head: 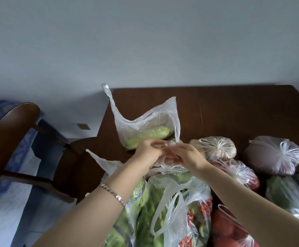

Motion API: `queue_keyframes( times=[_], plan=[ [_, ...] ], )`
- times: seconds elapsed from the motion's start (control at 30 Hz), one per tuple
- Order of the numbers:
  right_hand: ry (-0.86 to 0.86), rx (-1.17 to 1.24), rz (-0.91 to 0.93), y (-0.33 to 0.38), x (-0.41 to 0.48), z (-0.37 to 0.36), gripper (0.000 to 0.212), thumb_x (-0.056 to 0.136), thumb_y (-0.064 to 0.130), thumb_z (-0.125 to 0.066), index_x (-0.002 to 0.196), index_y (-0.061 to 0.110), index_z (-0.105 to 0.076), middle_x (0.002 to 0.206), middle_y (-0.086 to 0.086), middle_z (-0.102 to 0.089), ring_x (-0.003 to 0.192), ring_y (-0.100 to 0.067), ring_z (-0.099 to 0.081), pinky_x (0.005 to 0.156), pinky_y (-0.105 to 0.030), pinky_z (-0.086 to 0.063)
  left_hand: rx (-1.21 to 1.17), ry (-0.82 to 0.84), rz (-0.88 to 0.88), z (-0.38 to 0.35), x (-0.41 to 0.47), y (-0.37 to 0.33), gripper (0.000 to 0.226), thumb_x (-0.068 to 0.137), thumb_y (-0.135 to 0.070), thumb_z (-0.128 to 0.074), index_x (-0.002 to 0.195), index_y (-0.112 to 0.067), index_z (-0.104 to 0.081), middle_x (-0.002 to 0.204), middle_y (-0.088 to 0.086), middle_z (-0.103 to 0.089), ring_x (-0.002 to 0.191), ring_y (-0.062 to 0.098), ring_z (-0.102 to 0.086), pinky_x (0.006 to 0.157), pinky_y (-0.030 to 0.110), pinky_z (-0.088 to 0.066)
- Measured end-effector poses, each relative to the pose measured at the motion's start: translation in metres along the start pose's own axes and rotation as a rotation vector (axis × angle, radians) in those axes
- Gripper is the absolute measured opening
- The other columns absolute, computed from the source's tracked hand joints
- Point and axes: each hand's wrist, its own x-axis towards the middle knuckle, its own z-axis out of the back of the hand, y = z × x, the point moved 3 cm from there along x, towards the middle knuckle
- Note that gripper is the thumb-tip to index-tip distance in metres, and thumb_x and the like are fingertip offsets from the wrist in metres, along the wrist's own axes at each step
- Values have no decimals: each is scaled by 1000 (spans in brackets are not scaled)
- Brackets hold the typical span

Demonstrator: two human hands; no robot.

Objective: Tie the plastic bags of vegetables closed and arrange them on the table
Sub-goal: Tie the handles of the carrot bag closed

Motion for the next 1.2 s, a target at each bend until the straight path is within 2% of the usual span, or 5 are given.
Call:
queue_keyframes(
  times=[0.47,0.6,0.9,1.1,1.2],
  plan=[
    [-502,-220,-66,-11,0,22,28,92,20,-53,71,4,-64,43,4,-53,40,-12,-48,40,-20,-36,413,3,-421,-7,-6,14,16,98,-22,-40,93,-13,-52,73,-5,-53,60,10,-46,47,10,-34],
    [-507,-508,-36,-2,1,17,10,78,16,-68,87,16,-65,63,2,-57,55,-10,-51,57,-21,-41,492,-3,-551,-12,-14,15,13,98,-23,-38,91,-16,-46,67,-10,-45,53,-2,-44,50,8,-35],
    [-196,-186,244,5,-18,2,21,78,-6,-66,91,10,-69,73,5,-74,71,-7,-69,69,-17,-56,297,41,-330,5,6,15,12,94,-27,-49,86,-22,-55,66,-5,-58,61,10,-54,66,30,-47],
    [-348,-488,325,-5,-17,5,14,83,10,-64,79,18,-75,65,1,-72,65,-12,-67,62,-18,-52,145,78,-216,14,5,17,15,84,-11,-64,71,-16,-58,60,-2,-58,55,11,-52,56,18,-43],
    [-468,-542,365,6,-14,4,24,92,19,-52,73,10,-63,72,9,-60,70,3,-56,64,-8,-40,216,-140,-229,16,14,12,8,85,-12,-58,76,-12,-57,62,-3,-58,57,12,-53,56,22,-41]
  ],
)
